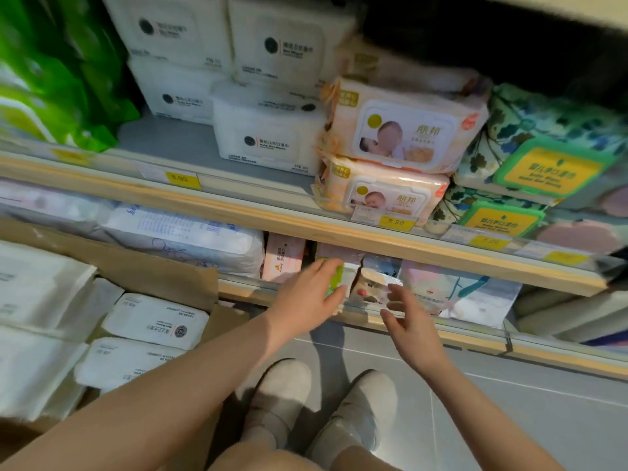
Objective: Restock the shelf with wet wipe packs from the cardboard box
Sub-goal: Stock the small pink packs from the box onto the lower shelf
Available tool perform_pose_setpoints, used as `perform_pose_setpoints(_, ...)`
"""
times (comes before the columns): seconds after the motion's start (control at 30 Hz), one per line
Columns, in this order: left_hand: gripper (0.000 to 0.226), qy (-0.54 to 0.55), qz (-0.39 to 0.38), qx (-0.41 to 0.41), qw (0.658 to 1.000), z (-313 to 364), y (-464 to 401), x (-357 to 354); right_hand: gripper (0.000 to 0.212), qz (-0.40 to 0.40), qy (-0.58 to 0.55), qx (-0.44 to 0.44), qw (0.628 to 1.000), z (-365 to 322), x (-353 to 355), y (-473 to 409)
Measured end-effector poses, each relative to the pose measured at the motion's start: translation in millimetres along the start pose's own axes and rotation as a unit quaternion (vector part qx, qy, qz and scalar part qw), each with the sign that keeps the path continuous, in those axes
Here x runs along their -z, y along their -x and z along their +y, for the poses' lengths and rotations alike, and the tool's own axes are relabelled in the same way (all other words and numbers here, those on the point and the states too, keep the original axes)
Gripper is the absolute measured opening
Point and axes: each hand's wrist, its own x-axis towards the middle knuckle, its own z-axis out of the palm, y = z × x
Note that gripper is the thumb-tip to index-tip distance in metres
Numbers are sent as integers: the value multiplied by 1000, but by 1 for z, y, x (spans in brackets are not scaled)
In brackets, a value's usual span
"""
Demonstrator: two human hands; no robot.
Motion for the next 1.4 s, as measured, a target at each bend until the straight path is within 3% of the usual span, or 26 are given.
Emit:
perform_pose_setpoints(0.07,45,-41,14,-16,999,-17,21,27,42,-57,61,28,996,-29,19,-6)
perform_pose_setpoints(0.23,45,-137,43,7,990,-72,84,92,32,-108,139,129,976,-130,20,-23)
perform_pose_setpoints(0.33,40,-174,71,31,982,-109,142,126,34,-146,126,195,962,-183,-23,-21)
perform_pose_setpoints(0.6,40,-265,8,195,944,-214,319,177,42,-294,167,280,899,-260,-169,34)
perform_pose_setpoints(0.7,55,-271,-10,230,935,-242,368,179,47,-350,169,292,874,-263,-221,56)
perform_pose_setpoints(0.87,44,-269,-5,209,940,-264,400,161,57,-434,225,329,808,-241,-289,83)
perform_pose_setpoints(1.13,46,-268,77,158,947,-295,409,132,63,-463,328,386,727,-210,-356,86)
perform_pose_setpoints(1.4,38,-287,149,134,937,-311,404,114,93,-516,356,406,664,-195,-417,90)
